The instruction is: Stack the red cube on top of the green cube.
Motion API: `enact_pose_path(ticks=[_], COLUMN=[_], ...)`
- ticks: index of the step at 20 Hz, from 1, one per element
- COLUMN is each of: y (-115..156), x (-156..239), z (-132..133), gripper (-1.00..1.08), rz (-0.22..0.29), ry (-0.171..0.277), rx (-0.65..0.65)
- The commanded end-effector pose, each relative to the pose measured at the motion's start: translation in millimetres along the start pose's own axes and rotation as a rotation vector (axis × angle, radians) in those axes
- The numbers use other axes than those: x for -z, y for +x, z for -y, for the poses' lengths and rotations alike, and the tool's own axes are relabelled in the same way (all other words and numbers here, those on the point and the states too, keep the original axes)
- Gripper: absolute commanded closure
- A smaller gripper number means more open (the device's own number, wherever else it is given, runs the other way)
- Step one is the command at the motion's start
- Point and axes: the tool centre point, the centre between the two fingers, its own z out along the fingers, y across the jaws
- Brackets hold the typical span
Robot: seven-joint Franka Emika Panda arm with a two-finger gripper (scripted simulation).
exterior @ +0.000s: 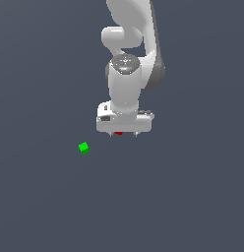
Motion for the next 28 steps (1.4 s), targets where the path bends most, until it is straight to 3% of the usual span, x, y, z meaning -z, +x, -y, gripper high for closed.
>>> enact_pose_path(ticks=[1,13,28], y=[0.0,-23.2,-112.2], x=[0.0,-16.7,-80.2], z=[0.0,-4.9,-18.6], gripper=[-0.92,-0.92,-0.92], rz=[0.0,0.003,0.016], ry=[0.0,0.001,0.003], rx=[0.0,-0.022,-0.106])
